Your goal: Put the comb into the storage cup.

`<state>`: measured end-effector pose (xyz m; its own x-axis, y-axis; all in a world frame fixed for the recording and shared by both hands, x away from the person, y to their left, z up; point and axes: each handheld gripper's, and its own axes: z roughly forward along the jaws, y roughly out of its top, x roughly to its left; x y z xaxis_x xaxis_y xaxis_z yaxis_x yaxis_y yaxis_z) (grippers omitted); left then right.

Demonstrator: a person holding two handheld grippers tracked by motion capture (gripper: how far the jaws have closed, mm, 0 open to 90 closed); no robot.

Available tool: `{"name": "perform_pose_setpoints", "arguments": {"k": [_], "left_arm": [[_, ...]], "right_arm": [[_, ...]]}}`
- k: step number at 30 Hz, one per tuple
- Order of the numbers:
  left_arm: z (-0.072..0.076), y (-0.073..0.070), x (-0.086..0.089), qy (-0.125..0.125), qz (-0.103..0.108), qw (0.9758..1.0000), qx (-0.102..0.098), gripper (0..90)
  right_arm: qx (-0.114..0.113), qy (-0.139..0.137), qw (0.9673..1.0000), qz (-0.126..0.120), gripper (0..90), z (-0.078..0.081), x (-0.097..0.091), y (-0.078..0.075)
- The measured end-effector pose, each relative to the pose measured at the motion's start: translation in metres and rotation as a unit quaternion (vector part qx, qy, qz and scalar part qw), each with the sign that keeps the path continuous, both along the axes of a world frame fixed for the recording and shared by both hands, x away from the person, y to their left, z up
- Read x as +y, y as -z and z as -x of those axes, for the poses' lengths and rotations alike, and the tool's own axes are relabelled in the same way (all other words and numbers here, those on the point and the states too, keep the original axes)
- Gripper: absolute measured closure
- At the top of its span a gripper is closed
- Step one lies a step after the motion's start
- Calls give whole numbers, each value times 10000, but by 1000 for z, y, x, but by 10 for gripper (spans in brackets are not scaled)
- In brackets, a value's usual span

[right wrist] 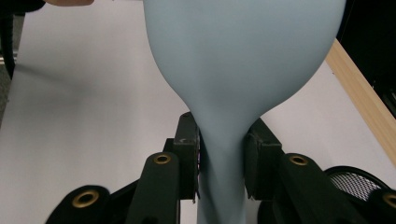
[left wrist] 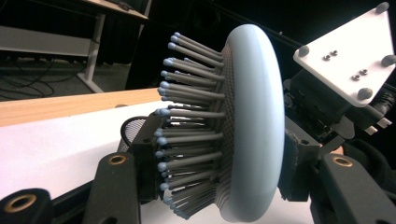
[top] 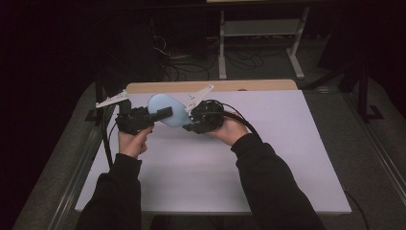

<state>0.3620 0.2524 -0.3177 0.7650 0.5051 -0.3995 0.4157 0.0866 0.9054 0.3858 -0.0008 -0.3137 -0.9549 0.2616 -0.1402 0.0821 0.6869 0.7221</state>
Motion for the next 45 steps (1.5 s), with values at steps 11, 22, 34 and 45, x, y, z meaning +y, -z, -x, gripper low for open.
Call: {"name": "perform_pose_setpoints", "arguments": {"k": [11,22,34,45], "left_arm": [[0,0,8,-60,-115,9999,105,483],[7,-9,3,-129,-489,9985,-208,511],[4,-19,-9,-67,-818,9961,-320,528],[1,-27,-16,-18,-966,9946,-369,527]], "right_arm": [[81,-3,9998,-186,687,-3,10,10],[170,17,9993,-340,663,-6,15,14],[457,145,9969,-623,445,-9,1,5],[551,457,9958,-578,101,-8,-7,8]]}}
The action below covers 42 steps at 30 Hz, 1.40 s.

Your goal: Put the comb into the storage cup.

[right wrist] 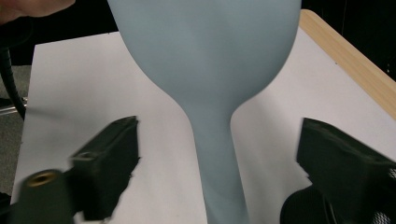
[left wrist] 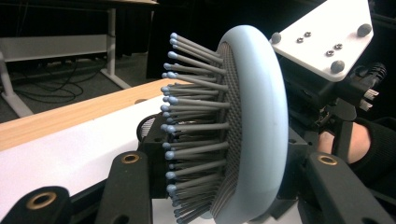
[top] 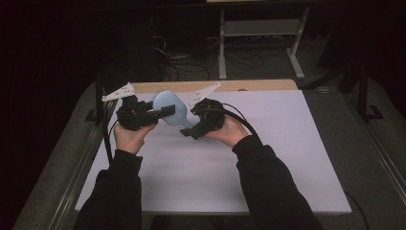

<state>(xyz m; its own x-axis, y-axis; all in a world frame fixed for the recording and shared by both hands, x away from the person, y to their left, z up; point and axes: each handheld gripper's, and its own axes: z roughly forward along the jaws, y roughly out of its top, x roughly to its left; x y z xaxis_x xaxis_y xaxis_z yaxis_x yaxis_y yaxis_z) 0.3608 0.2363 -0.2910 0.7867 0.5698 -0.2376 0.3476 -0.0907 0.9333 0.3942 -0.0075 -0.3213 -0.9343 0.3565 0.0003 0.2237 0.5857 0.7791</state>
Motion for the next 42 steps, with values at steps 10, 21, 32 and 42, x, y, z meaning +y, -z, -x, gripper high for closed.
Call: {"name": "perform_pose_setpoints", "arguments": {"k": [10,21,32,42], "left_arm": [[-3,-12,-4,45,-44,9999,-101,527],[-7,-22,-5,-31,-67,9999,-150,527],[-13,-32,-10,-45,-32,9997,-238,528],[-16,-35,-12,-58,-46,9994,-329,528]], "right_arm": [[55,279,9995,-115,0,0,-19,0],[56,677,9972,-301,0,2,-53,2],[47,828,9955,-467,0,8,-81,7],[23,978,9935,-582,0,15,-104,15]]}}
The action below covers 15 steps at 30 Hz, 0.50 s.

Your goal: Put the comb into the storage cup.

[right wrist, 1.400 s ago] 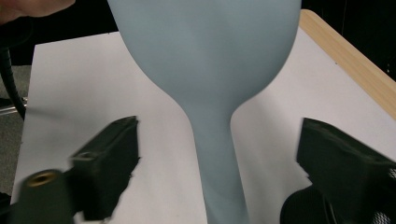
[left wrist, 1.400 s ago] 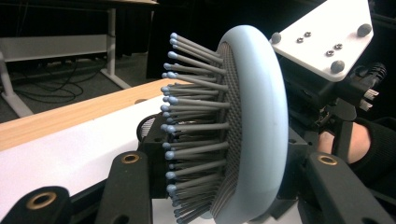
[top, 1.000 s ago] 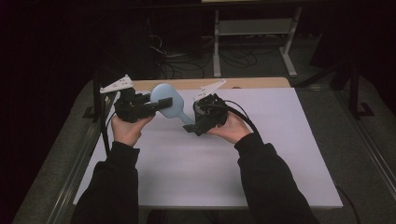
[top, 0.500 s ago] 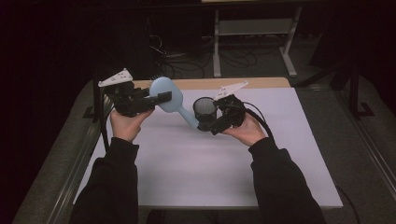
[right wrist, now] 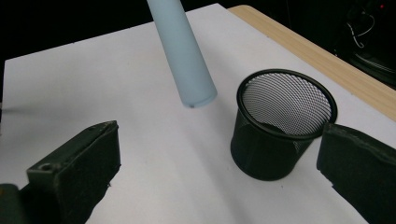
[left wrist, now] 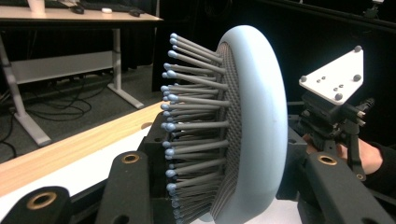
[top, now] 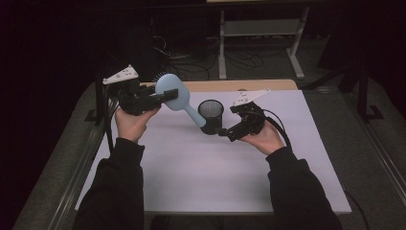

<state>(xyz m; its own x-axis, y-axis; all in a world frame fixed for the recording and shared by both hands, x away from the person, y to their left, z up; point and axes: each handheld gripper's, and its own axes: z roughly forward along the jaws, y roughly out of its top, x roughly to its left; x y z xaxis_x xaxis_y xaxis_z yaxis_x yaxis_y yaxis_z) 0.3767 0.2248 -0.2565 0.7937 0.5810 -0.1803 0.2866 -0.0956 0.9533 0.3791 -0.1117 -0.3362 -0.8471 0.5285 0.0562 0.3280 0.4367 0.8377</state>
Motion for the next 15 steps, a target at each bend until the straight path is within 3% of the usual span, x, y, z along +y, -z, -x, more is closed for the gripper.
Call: {"name": "perform_pose_setpoints", "arguments": {"k": [15], "left_arm": [[-14,-4,-2,-33,24,10000,-26,528]], "right_arm": [[-2,209,9995,-248,0,14,-35,11]]}}
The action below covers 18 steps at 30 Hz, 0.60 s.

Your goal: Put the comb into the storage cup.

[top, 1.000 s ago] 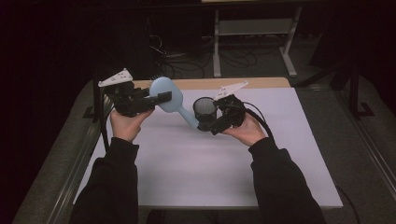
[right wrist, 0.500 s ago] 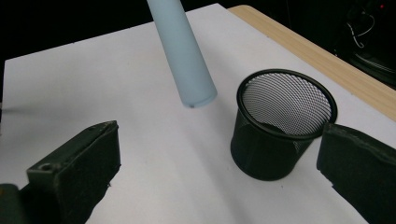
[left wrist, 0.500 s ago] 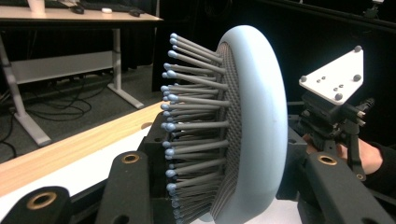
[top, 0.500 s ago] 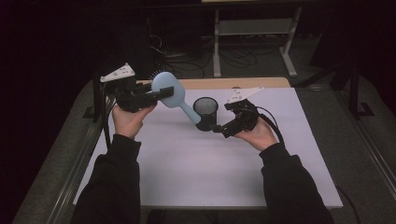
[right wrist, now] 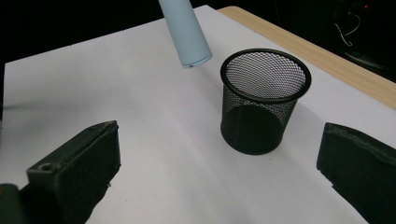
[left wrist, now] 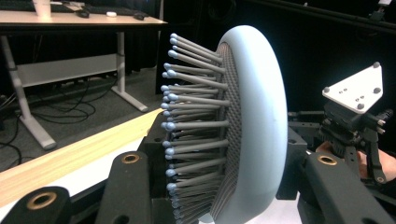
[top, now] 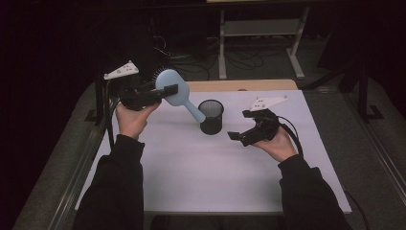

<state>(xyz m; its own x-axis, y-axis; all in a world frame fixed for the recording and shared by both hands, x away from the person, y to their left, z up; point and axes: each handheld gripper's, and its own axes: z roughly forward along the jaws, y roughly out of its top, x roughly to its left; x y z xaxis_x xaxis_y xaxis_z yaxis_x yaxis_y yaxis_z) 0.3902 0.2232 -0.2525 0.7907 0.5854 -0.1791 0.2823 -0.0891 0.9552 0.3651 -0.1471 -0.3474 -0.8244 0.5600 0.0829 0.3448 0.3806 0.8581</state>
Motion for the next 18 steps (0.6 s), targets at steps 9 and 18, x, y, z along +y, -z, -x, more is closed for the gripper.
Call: {"name": "perform_pose_setpoints", "arguments": {"k": [9,18], "left_arm": [[-6,-10,-6,0,-30,10000,-95,528],[-14,-15,-15,-17,-55,9999,-124,528]], "right_arm": [[-20,161,9997,-181,0,9,-23,4],[84,294,9991,-278,0,20,-49,12]]}}
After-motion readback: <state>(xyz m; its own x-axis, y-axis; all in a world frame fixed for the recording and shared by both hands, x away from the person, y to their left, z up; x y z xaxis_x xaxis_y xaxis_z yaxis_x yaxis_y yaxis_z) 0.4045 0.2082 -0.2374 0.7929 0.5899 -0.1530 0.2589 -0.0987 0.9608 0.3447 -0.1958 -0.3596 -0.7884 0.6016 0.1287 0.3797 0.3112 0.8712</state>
